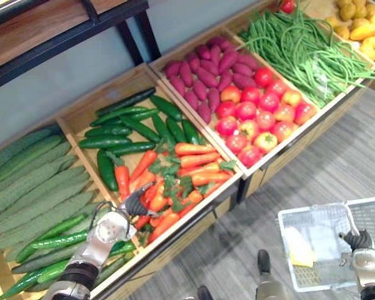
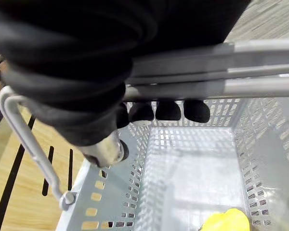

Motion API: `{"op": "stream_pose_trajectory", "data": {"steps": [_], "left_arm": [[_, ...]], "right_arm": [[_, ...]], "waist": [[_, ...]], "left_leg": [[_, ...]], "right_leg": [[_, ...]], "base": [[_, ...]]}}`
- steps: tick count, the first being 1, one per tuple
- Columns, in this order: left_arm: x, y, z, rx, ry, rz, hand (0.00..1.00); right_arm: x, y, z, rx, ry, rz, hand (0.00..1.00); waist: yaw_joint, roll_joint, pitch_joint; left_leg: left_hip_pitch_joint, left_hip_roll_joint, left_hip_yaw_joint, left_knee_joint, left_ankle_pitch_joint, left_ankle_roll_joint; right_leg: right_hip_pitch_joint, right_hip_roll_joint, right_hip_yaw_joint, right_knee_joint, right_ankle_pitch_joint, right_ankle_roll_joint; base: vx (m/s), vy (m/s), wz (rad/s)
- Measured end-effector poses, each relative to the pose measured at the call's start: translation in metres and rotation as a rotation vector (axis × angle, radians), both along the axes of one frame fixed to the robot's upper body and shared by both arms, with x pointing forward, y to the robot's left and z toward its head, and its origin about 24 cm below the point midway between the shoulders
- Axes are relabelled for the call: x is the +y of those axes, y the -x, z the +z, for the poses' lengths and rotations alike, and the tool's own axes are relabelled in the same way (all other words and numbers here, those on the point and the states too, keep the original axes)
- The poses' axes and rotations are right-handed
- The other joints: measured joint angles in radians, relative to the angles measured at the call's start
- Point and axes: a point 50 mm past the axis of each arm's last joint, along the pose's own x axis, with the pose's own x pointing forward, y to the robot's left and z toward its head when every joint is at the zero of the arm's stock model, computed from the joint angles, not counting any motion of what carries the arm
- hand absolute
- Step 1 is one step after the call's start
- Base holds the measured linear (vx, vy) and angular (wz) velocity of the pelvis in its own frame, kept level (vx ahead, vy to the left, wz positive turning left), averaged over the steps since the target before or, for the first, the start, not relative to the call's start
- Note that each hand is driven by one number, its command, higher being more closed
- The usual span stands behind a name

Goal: Pick vegetable in the basket

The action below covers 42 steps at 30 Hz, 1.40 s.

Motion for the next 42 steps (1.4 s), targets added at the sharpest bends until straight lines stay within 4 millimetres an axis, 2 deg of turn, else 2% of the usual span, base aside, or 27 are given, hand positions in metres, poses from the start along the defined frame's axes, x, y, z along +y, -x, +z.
{"op": "stream_pose_trajectory", "data": {"steps": [9,20,28,36,42], "left_arm": [[-0.014,-0.003,-0.007,-0.021,-0.052,0.013,1.0],[-0.011,0.0,-0.009,-0.015,-0.037,0.045,1.0],[0.004,-0.002,0.001,-0.06,-0.059,0.112,1.0],[0.022,-0.009,0.033,-0.209,-0.183,0.197,1.0],[0.026,-0.011,0.046,-0.265,-0.195,0.21,1.0]], "right_arm": [[0.001,0.001,-0.001,-0.009,-0.012,-0.018,1.0],[-0.001,0.007,-0.004,0.005,-0.014,-0.033,1.0],[0.003,0.01,-0.008,0.011,-0.03,-0.035,1.0],[0.01,0.013,-0.015,0.022,-0.052,-0.036,1.0],[0.013,0.018,-0.02,0.042,-0.066,-0.04,1.0]], "waist": [[0.0,0.002,0.001],[0.002,0.005,0.0],[0.003,0.005,0.0],[0.008,0.003,-0.012],[0.015,0.0,-0.017]], "left_leg": [[-0.001,0.006,0.003,0.027,-0.011,0.001],[0.019,0.014,-0.001,0.034,-0.013,-0.002],[0.035,0.012,-0.024,0.029,-0.012,-0.001],[0.054,0.011,-0.044,0.02,-0.006,0.002],[0.065,0.004,-0.06,0.012,0.0,0.006]], "right_leg": [[-0.001,0.002,0.012,0.017,0.0,0.0],[0.025,0.013,0.011,0.012,0.0,-0.001],[0.053,0.007,-0.013,0.006,0.0,0.0],[0.087,0.004,-0.038,-0.004,0.0,0.0],[0.103,-0.005,-0.054,-0.005,0.0,0.0]], "base": [[-0.03,-0.016,-0.02],[-0.03,-0.026,0.0],[-0.02,-0.013,0.07],[-0.02,-0.021,0.08],[-0.03,-0.013,0.09]]}}
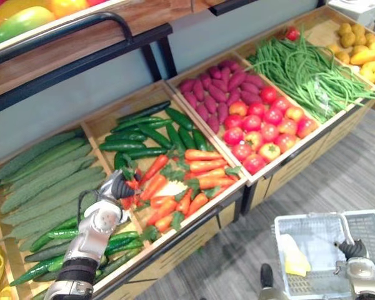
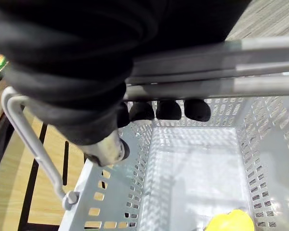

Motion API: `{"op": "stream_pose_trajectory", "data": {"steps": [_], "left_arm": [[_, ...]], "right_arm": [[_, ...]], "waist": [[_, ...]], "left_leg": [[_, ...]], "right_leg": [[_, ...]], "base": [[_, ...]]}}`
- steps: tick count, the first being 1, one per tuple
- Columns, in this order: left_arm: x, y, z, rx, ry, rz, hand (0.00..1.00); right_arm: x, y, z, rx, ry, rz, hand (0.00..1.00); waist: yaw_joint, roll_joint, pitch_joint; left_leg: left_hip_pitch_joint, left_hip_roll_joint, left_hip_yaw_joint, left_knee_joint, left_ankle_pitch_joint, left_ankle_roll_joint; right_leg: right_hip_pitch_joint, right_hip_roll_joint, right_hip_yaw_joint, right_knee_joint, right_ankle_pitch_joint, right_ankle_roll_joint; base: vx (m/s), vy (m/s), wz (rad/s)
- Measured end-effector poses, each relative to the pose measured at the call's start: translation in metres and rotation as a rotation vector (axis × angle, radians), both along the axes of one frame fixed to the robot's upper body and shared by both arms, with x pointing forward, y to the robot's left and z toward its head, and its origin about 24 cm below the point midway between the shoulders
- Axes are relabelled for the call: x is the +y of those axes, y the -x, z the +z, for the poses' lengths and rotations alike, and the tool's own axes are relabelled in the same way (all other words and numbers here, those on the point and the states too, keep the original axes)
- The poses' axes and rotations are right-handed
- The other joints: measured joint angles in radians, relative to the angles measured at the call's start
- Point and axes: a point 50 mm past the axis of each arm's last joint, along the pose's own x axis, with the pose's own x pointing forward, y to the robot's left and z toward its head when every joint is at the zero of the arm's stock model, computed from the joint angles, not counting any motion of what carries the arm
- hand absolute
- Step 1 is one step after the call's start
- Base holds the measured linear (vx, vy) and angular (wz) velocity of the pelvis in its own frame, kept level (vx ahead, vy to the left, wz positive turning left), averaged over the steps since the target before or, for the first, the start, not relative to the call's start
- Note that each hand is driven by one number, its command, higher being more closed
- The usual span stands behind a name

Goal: Pick vegetable in the basket

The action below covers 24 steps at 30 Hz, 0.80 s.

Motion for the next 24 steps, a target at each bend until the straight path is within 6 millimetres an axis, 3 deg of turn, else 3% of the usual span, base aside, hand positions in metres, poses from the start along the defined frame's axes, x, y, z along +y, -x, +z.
{"op": "stream_pose_trajectory", "data": {"steps": [5,13,18,24], "left_arm": [[-0.004,-0.002,0.009,-0.043,-0.023,-0.016,1.0],[-0.021,-0.006,0.037,-0.163,-0.059,-0.094,1.0],[-0.04,-0.005,0.063,-0.284,-0.071,-0.185,1.0],[-0.07,0.0,0.075,-0.356,-0.063,-0.324,1.0]], "right_arm": [[0.002,0.002,-0.002,0.007,-0.006,-0.001,1.0],[0.005,0.004,-0.006,0.015,-0.021,-0.002,1.0],[0.006,0.005,-0.007,0.019,-0.022,-0.001,1.0],[0.007,0.004,-0.008,0.028,-0.028,0.014,1.0]], "waist": [[0.016,-0.011,-0.01],[0.017,-0.031,-0.033],[0.017,-0.034,-0.042],[0.018,-0.041,-0.047]], "left_leg": [[0.003,-0.002,-0.003,-0.014,0.009,-0.001],[0.011,-0.008,-0.003,-0.029,0.014,0.001],[0.04,-0.014,-0.001,-0.045,0.015,0.004],[0.034,-0.019,-0.003,-0.04,0.017,0.007]], "right_leg": [[-0.002,-0.001,-0.004,-0.001,0.0,0.0],[0.0,-0.004,-0.007,-0.001,0.0,0.0],[0.021,-0.008,-0.011,-0.002,0.0,0.0],[0.02,-0.014,-0.004,-0.002,0.003,0.004]], "base": [[-0.02,-0.025,0.01],[0.0,-0.009,0.0],[0.0,0.0,0.0],[-0.01,-0.02,0.01]]}}
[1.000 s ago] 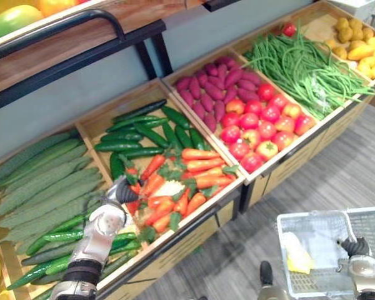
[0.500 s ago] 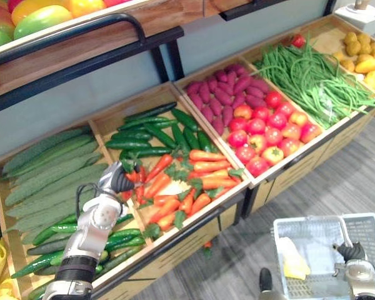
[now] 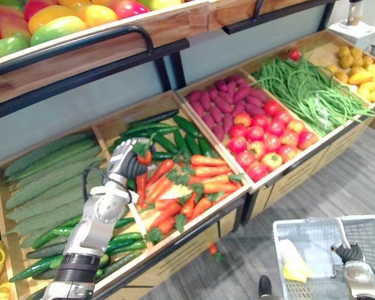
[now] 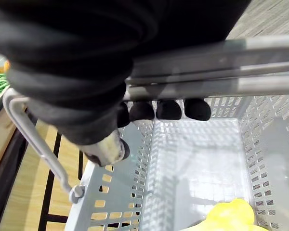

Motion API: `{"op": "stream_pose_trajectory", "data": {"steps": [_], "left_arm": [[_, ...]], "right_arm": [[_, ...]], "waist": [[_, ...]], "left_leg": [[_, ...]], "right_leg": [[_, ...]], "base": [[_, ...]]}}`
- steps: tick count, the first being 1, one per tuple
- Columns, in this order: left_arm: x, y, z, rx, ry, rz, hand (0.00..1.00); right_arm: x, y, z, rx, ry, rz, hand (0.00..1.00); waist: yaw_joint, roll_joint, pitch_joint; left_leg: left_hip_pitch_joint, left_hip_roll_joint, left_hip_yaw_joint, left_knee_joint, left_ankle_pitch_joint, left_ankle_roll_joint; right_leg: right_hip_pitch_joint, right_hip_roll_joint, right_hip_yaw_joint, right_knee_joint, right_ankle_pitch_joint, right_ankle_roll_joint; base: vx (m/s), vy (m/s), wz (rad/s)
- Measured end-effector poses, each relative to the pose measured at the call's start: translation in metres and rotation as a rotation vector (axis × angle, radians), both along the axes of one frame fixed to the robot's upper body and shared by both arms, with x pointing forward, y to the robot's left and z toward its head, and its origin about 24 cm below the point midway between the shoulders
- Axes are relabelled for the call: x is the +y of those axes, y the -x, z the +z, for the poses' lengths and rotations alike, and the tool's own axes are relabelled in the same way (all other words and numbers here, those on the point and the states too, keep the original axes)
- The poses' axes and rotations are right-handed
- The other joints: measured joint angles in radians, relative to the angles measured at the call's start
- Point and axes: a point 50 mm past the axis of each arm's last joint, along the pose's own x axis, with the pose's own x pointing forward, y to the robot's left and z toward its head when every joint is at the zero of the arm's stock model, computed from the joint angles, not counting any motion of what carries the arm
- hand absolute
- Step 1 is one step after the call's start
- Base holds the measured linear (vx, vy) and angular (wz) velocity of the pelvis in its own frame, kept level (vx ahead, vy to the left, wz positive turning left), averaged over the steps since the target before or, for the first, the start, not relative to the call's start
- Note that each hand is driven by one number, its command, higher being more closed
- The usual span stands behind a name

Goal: Pick vegetable in the basket

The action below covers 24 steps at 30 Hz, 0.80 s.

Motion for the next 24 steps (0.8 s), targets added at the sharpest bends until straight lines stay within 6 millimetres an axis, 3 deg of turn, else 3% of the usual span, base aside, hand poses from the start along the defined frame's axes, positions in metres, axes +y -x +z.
{"op": "stream_pose_trajectory", "data": {"steps": [5,16,20,24], "left_arm": [[-0.029,0.006,0.004,-0.019,-0.011,-0.145,1.0],[-0.086,0.018,-0.016,0.069,0.049,-0.387,1.0],[-0.119,0.027,-0.028,0.114,0.102,-0.494,1.0],[-0.152,0.024,-0.042,0.185,0.12,-0.578,1.0]], "right_arm": [[0.002,-0.001,-0.001,0.005,-0.008,0.016,1.0],[0.01,-0.008,0.003,0.016,0.04,0.12,1.0],[0.019,-0.025,0.016,-0.043,0.062,0.199,1.0],[0.041,-0.048,0.032,-0.11,0.082,0.357,1.0]], "waist": [[-0.001,-0.017,-0.011],[-0.005,-0.028,-0.018],[-0.02,-0.03,-0.018],[-0.034,-0.03,-0.018]], "left_leg": [[-0.019,0.004,-0.001,0.017,0.0,0.0],[-0.03,0.023,0.005,0.034,-0.003,-0.006],[-0.016,0.027,0.058,0.031,-0.009,-0.014],[0.022,0.03,0.153,0.028,-0.03,-0.022]], "right_leg": [[-0.005,0.001,0.006,0.0,0.003,0.0],[-0.013,0.019,0.025,0.008,-0.001,-0.009],[-0.045,0.033,0.078,0.028,-0.002,-0.008],[-0.074,0.057,0.173,0.045,0.0,-0.007]], "base": [[-0.03,-0.046,0.01],[-0.04,-0.056,-0.03],[0.02,-0.027,-0.38],[0.02,0.001,-0.7]]}}
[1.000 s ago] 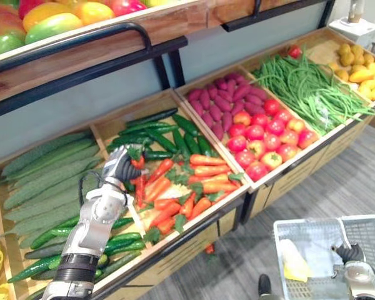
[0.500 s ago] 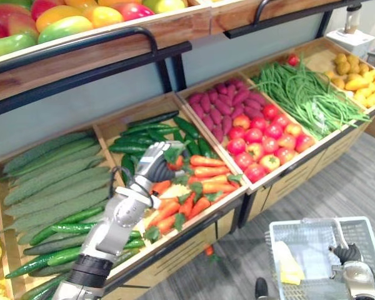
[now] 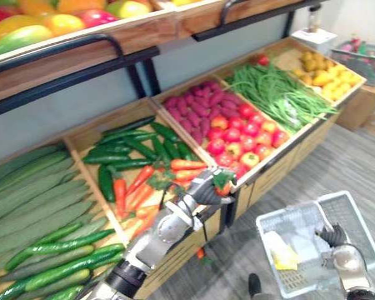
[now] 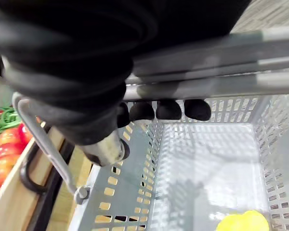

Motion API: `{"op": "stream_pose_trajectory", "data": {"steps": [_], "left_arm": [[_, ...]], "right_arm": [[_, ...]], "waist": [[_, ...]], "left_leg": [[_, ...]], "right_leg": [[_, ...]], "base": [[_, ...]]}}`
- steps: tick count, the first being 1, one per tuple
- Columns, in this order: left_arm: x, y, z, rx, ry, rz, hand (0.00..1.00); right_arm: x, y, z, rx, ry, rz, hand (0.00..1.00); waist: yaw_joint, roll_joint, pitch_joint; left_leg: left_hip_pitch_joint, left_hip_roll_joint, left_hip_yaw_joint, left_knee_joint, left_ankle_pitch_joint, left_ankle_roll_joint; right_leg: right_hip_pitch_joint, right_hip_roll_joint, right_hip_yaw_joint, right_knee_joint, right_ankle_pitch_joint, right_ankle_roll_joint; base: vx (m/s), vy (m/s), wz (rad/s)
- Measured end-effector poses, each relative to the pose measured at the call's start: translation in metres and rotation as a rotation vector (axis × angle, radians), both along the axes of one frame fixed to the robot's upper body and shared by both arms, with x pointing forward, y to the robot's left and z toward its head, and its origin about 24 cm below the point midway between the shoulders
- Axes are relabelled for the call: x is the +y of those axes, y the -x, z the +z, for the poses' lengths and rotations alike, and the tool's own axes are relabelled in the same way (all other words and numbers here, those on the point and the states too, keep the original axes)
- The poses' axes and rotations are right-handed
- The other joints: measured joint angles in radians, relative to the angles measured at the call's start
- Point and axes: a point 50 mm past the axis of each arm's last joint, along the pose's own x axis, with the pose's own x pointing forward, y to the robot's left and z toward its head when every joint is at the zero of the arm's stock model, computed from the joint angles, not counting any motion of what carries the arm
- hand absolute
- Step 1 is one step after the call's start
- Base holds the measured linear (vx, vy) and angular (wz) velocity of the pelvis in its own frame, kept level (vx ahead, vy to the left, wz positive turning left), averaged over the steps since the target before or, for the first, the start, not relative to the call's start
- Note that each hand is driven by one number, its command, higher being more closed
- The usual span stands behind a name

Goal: Pick vegetable in the basket

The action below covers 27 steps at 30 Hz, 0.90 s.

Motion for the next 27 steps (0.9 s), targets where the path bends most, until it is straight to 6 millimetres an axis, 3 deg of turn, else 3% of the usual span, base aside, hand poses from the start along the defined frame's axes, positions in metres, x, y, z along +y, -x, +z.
{"op": "stream_pose_trajectory", "data": {"steps": [5,12,15,21,27], "left_arm": [[-0.034,-0.003,-0.01,0.04,-0.02,-0.081,1.0],[-0.056,-0.01,-0.02,0.095,-0.044,-0.102,1.0],[-0.067,-0.013,-0.022,0.101,-0.049,-0.103,1.0],[-0.081,-0.02,-0.036,0.146,-0.107,-0.077,1.0],[-0.085,-0.023,-0.051,0.19,-0.155,-0.031,1.0]], "right_arm": [[0.027,-0.024,0.015,-0.049,0.004,0.166,1.0],[0.055,-0.045,0.034,-0.112,0.015,0.329,1.0],[0.06,-0.048,0.041,-0.136,0.009,0.352,1.0],[0.075,-0.052,0.055,-0.204,-0.022,0.417,1.0],[0.079,-0.047,0.061,-0.249,-0.08,0.421,1.0]], "waist": [[-0.027,-0.002,0.0],[-0.052,-0.001,0.011],[-0.072,0.0,0.034],[-0.086,0.003,0.068],[-0.106,0.003,0.091]], "left_leg": [[0.026,-0.014,0.113,0.003,-0.028,0.002],[0.053,-0.038,0.24,0.02,-0.068,0.004],[0.054,-0.046,0.243,0.024,-0.072,0.008],[0.048,-0.044,0.276,0.041,-0.083,0.005],[0.037,-0.042,0.292,0.043,-0.085,0.0]], "right_leg": [[-0.048,0.021,0.12,0.013,0.013,0.013],[-0.088,0.043,0.262,0.007,0.041,0.031],[-0.089,0.039,0.27,0.005,0.043,0.035],[-0.109,0.045,0.303,0.003,0.053,0.042],[-0.126,0.05,0.318,0.003,0.055,0.044]], "base": [[0.01,0.042,-0.66],[0.01,0.033,-0.62],[-0.01,0.009,-0.11],[-0.01,-0.015,-0.16],[0.01,-0.02,-0.08]]}}
